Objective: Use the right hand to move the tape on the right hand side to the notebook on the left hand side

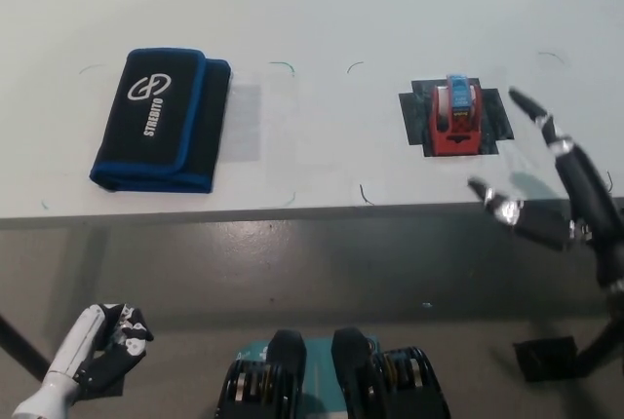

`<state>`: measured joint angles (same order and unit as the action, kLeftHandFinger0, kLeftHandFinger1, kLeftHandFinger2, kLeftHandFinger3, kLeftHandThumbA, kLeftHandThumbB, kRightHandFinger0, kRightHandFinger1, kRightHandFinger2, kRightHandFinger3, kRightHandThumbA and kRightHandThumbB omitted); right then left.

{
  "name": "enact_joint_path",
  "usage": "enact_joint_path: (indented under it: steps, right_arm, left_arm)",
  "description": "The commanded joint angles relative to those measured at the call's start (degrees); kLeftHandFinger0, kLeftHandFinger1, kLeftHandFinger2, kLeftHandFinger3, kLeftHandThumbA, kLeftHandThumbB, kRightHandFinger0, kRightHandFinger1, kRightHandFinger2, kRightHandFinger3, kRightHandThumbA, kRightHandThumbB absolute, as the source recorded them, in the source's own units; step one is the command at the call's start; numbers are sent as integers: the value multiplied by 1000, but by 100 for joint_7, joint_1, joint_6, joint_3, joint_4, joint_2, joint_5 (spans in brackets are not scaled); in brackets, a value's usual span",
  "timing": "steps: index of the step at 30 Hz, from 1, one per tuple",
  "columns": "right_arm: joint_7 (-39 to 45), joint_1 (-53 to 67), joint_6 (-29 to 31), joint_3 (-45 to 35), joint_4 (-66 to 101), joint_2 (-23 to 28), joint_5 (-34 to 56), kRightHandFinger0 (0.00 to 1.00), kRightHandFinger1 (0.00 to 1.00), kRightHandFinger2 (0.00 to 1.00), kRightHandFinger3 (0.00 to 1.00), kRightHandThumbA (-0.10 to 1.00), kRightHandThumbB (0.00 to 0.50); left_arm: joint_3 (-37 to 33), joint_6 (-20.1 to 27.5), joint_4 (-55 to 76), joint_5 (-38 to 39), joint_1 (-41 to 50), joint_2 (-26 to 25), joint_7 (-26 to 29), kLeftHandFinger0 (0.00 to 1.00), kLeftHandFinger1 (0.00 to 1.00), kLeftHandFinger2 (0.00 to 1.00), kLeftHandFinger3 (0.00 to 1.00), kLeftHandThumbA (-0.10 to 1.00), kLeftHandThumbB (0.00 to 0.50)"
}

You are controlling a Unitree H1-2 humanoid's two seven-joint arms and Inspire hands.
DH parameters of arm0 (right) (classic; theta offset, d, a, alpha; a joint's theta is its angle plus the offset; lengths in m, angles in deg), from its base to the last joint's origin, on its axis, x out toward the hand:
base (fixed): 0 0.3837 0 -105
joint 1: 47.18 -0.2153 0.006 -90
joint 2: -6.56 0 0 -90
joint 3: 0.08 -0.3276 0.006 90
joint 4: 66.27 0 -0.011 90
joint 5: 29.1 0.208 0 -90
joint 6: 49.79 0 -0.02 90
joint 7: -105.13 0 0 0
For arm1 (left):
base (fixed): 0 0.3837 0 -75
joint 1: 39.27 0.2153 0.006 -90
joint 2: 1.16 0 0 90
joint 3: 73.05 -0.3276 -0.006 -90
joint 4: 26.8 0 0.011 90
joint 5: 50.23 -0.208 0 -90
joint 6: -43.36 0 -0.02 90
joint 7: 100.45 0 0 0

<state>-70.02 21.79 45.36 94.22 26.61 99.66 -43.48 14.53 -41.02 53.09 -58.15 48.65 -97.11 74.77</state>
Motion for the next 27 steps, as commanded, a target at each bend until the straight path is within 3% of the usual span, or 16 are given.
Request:
enact_joint_path:
  steps: [1, 4, 7, 13, 15, 25, 27]
  right_arm:
    - [-166, -820, 16, -200, -422, 55, -62, 1000, 1000, 1000, 1000, 702, 500]
    - [-73, -1325, 61, -207, -1026, 131, 17, 1000, 1000, 1000, 1000, 657, 500]
    - [-117, -1853, 37, -78, -1722, 200, -251, 1000, 1000, 1000, 1000, 770, 500]
    - [-303, -2555, 431, 118, -3009, 145, -424, 1000, 1000, 1000, 1000, 826, 500]
    - [-248, -2777, 470, 132, -3468, 63, -310, 1000, 1000, 1000, 1000, 783, 500]
    - [-206, -3534, 1089, 69, -5754, -264, 29, 1000, 1000, 1000, 1000, 811, 500]
    - [-202, -3636, 1168, 19, -6077, -297, 101, 1000, 1000, 1000, 1000, 749, 500]
  left_arm:
    - [78, 155, 155, -18, -34, -70, -20, 14, 80, 235, 360, -100, 391]
    - [85, 173, 124, 24, -56, -46, -26, 27, 86, 231, 354, -100, 395]
    - [89, 123, 163, 20, -62, -43, -27, 43, 93, 236, 353, -100, 388]
    - [75, 143, 149, -80, -63, -50, 25, 84, 125, 259, 361, -100, 386]
    - [82, 224, 146, -84, -48, -58, 34, 79, 118, 249, 360, -100, 383]
    - [113, 235, 163, -48, -58, -33, 34, 44, 78, 226, 364, -100, 402]
    - [111, 232, 172, -75, -78, -39, 42, 50, 80, 223, 362, -100, 401]
